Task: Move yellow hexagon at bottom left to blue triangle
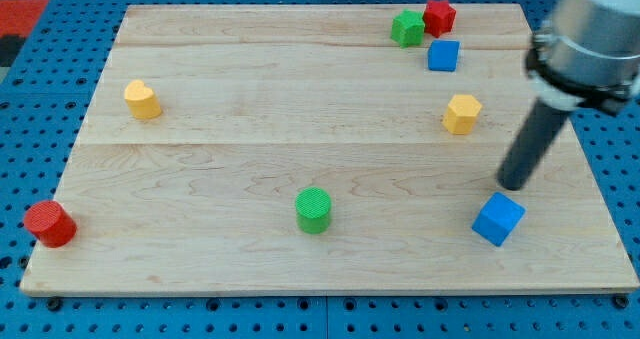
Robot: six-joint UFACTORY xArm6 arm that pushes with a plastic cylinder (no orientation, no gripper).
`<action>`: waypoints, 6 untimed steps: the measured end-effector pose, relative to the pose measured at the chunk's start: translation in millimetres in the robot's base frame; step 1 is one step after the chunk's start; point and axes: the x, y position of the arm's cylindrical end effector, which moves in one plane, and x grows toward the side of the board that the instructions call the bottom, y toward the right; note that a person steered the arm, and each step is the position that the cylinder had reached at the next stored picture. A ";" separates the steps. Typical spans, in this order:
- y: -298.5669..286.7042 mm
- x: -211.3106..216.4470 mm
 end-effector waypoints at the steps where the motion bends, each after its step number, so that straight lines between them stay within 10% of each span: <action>1: -2.2 -6.9; 3: -71.0 -100.5; 5: 18.5 -81.3; 6: -27.4 -130.1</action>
